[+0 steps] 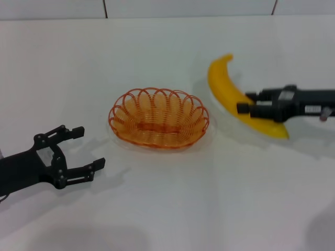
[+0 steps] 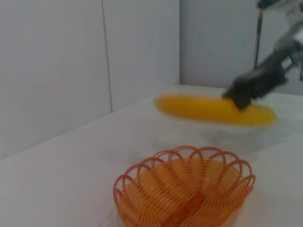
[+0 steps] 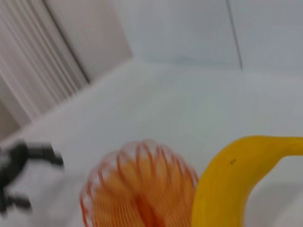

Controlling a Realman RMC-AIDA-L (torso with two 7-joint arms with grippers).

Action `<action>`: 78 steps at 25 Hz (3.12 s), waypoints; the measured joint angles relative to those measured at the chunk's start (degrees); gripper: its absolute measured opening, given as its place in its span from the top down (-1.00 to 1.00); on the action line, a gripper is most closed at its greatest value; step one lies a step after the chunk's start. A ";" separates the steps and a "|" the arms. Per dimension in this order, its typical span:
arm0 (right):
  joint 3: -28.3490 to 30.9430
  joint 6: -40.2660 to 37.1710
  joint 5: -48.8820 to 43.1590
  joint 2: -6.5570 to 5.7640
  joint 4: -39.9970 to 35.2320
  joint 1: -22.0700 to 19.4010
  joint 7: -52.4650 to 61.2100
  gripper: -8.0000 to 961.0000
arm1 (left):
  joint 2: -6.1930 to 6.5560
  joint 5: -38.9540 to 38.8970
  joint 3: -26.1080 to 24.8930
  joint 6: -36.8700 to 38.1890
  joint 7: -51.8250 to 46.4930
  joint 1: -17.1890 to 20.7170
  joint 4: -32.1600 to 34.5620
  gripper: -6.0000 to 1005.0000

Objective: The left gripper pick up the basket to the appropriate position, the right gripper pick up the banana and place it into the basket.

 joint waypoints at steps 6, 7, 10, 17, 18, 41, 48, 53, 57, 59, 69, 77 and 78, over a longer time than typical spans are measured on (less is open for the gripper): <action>-0.41 -5.95 10.55 -0.11 0.97 0.71 -5.91 0.00 | 0.01 -0.21 -0.07 0.00 0.01 0.06 0.00 -0.82; -0.48 -6.89 11.02 0.66 2.23 1.85 -9.40 0.00 | 0.01 -0.22 -0.06 0.00 0.01 0.06 0.00 -0.82; -0.87 -7.01 11.02 1.41 4.74 3.52 -14.54 0.00 | -0.01 -0.24 -0.06 -0.01 0.00 0.03 -0.09 -0.82; -6.30 0.04 10.98 2.12 17.92 10.57 -37.26 0.01 | -0.08 -0.28 -0.06 -0.04 0.00 -0.33 -0.55 -0.82; -6.85 2.92 11.03 2.30 19.28 11.23 -39.13 0.01 | -0.08 -0.29 -0.05 -0.03 0.00 -0.38 -0.55 -0.82; -8.31 8.26 11.08 2.09 22.79 13.56 -34.67 -0.21 | -0.06 -0.24 -0.05 0.00 0.00 -0.55 -0.62 -0.82; -8.27 -1.06 11.17 1.69 13.67 7.96 -31.78 -0.51 | -0.03 -0.29 -0.07 -0.11 0.00 -0.34 -0.62 -0.82; -5.79 -6.93 11.22 1.21 6.43 -0.02 -33.02 -0.55 | 0.00 -0.23 -2.37 -0.43 -0.20 -0.10 -1.31 -0.82; -2.75 -7.46 11.22 -0.05 6.24 -4.79 -36.95 -0.55 | 0.10 0.20 -5.30 -0.50 -0.83 -0.50 -2.87 -0.82; -2.07 -6.67 11.15 -0.64 7.18 -6.59 -39.13 -0.55 | 0.11 0.31 -5.94 -0.52 -0.90 -0.54 -3.03 -0.82; -1.87 -0.53 10.58 -0.30 12.16 -8.30 -46.38 -0.55 | 0.09 0.44 -5.97 -0.62 -0.33 -0.57 -3.56 -0.82; -1.84 1.77 10.55 -0.22 12.81 -8.05 -46.48 -0.55 | 0.00 0.44 -5.73 -0.63 -0.29 -0.92 -3.60 -0.82; -1.82 1.77 10.55 -0.22 12.81 -8.06 -46.45 -0.55 | -0.02 0.44 -5.73 -0.62 -0.27 -0.92 -3.60 -0.82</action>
